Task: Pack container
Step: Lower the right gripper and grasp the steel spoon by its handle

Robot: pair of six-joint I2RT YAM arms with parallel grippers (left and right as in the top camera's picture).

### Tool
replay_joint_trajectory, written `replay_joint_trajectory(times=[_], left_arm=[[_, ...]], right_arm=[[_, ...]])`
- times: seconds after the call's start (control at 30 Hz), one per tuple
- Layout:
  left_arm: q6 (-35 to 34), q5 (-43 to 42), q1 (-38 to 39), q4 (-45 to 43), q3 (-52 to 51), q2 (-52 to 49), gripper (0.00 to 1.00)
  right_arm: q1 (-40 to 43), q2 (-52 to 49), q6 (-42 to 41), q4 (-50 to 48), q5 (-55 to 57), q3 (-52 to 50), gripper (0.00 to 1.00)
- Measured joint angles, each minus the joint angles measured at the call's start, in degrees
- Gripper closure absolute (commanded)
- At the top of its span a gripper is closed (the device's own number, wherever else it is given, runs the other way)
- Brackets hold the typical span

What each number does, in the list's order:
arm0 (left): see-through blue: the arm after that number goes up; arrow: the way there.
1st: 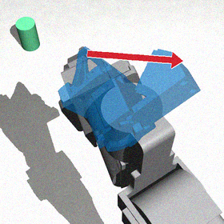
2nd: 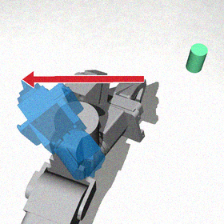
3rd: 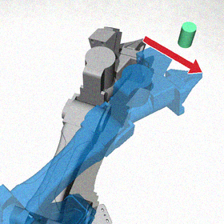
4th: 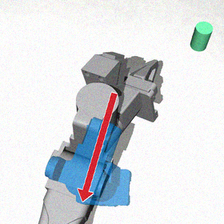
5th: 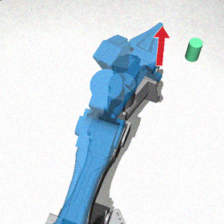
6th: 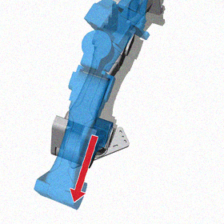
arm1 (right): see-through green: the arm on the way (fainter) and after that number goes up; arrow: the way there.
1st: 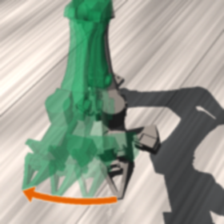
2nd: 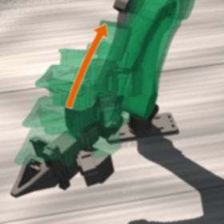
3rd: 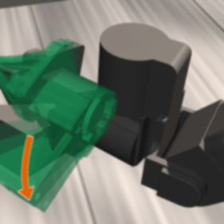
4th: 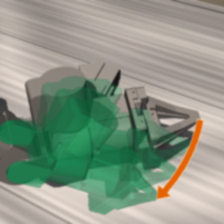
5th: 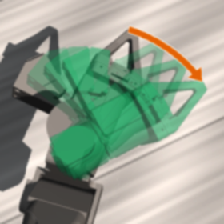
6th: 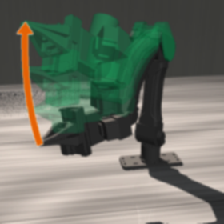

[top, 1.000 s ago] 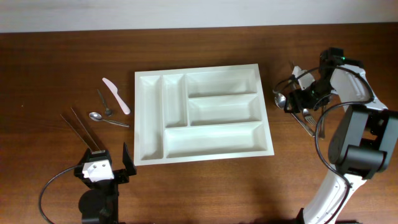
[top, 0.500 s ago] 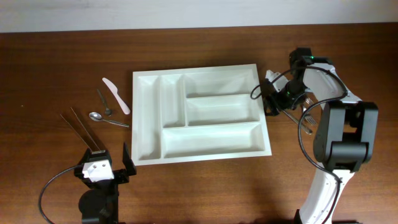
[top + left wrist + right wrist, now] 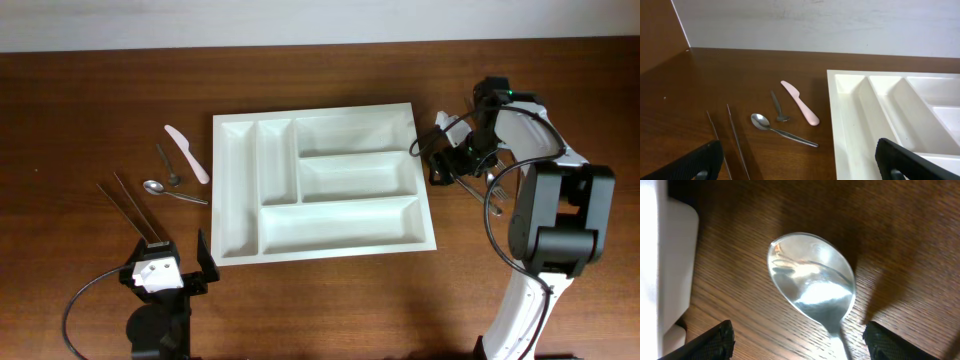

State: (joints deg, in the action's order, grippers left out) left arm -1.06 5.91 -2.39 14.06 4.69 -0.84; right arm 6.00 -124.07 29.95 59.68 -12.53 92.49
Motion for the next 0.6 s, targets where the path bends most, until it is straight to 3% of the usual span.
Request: replay_joint_trajectory(times=[0.6], left_arm=[[0.0, 0.0, 0.0, 0.0, 0.0, 0.0, 0.01]], right_arm=[[0.35, 0.0, -2.99, -2.4, -0.02, -0.02, 0.16]])
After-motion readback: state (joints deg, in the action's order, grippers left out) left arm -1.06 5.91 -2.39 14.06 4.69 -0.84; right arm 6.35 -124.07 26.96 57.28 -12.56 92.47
